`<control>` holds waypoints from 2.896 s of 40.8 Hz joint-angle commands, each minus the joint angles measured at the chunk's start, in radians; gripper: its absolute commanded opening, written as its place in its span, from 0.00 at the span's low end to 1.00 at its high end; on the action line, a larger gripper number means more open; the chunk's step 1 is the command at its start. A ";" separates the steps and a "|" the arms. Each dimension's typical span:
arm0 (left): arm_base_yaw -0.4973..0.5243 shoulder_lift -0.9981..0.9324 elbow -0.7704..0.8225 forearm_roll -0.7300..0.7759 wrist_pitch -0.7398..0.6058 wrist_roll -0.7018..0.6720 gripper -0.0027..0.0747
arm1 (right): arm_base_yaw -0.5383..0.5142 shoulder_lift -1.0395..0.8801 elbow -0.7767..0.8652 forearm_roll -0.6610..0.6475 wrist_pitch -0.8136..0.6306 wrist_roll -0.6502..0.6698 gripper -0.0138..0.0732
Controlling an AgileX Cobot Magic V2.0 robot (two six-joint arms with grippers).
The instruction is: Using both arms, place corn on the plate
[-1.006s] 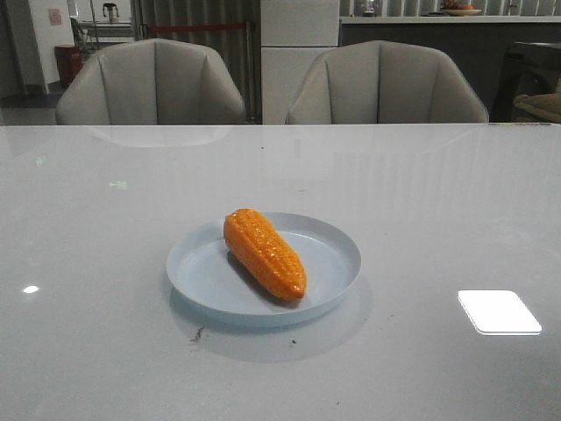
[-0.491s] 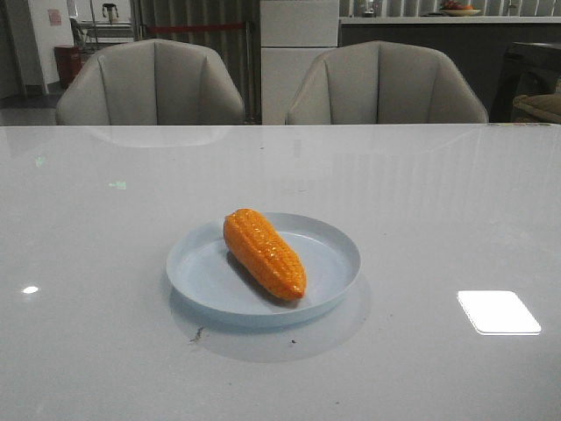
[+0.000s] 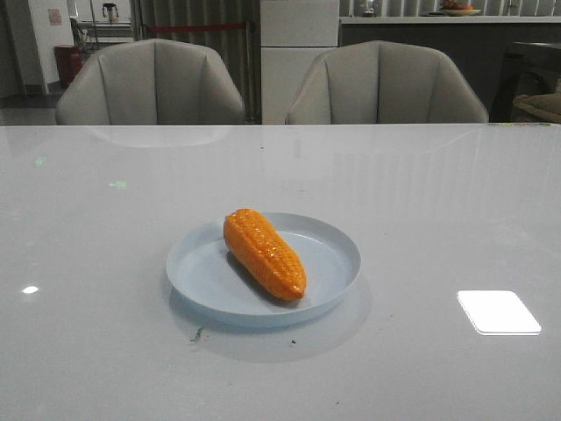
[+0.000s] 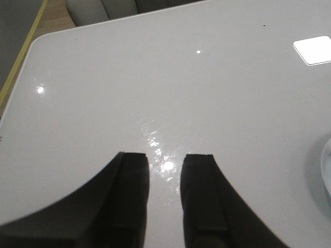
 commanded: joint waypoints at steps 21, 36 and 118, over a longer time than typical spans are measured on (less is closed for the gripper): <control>0.002 -0.012 -0.035 -0.006 -0.076 -0.010 0.37 | -0.006 -0.023 -0.022 -0.007 -0.074 -0.002 0.22; -0.002 -0.016 -0.002 -0.006 -0.080 -0.010 0.37 | -0.006 -0.023 -0.022 -0.007 -0.074 -0.002 0.22; 0.022 -0.941 0.832 -0.082 -0.443 -0.010 0.15 | -0.006 -0.023 -0.022 -0.007 -0.074 -0.002 0.22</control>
